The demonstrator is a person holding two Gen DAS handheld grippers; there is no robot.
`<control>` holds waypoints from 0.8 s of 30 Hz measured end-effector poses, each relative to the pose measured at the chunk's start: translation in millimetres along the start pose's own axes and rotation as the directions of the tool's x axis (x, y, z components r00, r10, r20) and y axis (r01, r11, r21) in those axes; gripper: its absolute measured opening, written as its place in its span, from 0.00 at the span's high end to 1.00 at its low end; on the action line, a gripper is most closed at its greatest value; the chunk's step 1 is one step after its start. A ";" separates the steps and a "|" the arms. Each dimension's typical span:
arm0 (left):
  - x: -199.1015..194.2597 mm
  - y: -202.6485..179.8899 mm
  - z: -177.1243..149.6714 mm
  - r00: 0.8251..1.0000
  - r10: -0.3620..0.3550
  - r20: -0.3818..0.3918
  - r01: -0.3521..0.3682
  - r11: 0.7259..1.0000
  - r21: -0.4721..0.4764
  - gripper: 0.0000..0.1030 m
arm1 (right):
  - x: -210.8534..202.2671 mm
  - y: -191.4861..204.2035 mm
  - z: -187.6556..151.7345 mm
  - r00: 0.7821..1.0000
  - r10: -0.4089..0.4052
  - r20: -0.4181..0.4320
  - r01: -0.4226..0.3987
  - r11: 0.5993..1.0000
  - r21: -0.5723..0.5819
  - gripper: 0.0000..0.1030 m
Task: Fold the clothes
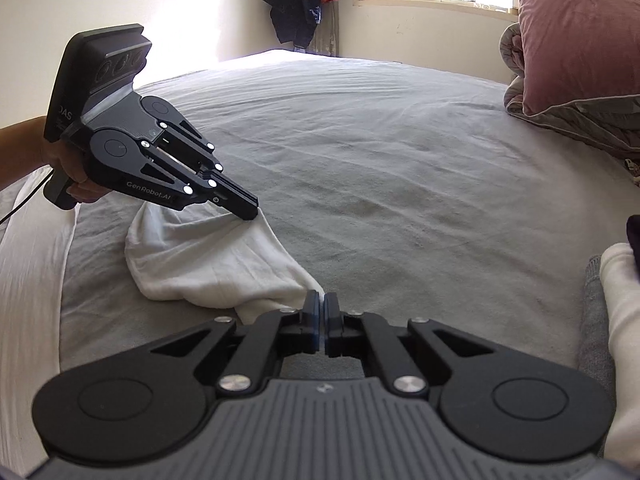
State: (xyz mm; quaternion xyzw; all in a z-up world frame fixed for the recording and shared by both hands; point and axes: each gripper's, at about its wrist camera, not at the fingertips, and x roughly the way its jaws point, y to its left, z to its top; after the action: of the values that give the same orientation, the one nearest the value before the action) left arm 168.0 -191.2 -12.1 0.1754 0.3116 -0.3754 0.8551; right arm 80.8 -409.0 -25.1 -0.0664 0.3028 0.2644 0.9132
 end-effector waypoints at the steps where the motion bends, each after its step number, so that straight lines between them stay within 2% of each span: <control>1: -0.6 2.2 3.5 1.000 0.018 0.021 -0.018 1.000 -0.011 0.99 | 0.2 -2.6 2.7 0.999 -0.032 0.019 0.032 0.999 0.018 0.99; 3: 2.4 6.5 10.3 0.998 0.047 0.045 -0.045 0.998 -0.035 0.99 | 2.0 -7.5 8.0 0.993 -0.104 0.056 0.101 0.993 0.053 0.99; 5: 9.4 9.4 17.1 0.994 0.090 0.058 -0.087 0.995 -0.051 0.99 | 9.2 -10.6 13.1 0.977 -0.190 0.092 0.183 0.979 0.087 0.99; 10: 33.1 14.8 28.0 0.977 0.206 0.054 -0.203 0.977 -0.064 0.99 | 31.4 -12.7 16.4 0.910 -0.393 0.134 0.380 0.918 0.111 1.00; 12: 41.5 17.7 29.7 0.972 0.233 0.036 -0.230 0.971 -0.064 0.99 | 34.9 -20.3 13.7 0.917 -0.386 0.106 0.371 0.919 0.137 1.00; 15: 50.7 21.2 30.1 0.971 0.238 -0.014 -0.238 0.969 -0.066 0.96 | 29.8 -32.4 13.2 0.939 -0.338 0.060 0.320 0.925 0.204 0.99; 16: 51.3 20.6 30.0 0.970 0.240 -0.027 -0.241 0.969 -0.061 0.95 | 25.8 -36.9 13.3 0.948 -0.312 0.057 0.290 0.926 0.239 0.90; 19: 40.9 11.6 31.1 0.978 0.211 -0.001 -0.211 0.976 -0.052 0.91 | 18.2 -49.7 11.2 0.967 -0.248 0.057 0.215 0.917 0.337 0.88; 23: 33.0 -6.5 38.7 0.993 0.107 0.044 -0.107 0.994 0.000 0.66 | 22.9 -61.2 6.0 0.983 -0.181 0.032 0.147 0.879 0.453 0.88; 24: 36.1 -9.0 42.8 0.996 0.077 0.041 -0.078 0.997 0.016 0.63 | 24.8 -63.1 4.9 0.986 -0.163 0.020 0.134 0.870 0.475 0.88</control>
State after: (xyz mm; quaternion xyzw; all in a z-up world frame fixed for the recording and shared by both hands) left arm 197.4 -239.2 -4.9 0.1873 0.2836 -0.3481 0.8737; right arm 133.2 -450.4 -38.1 0.1427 0.3248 0.1135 0.9280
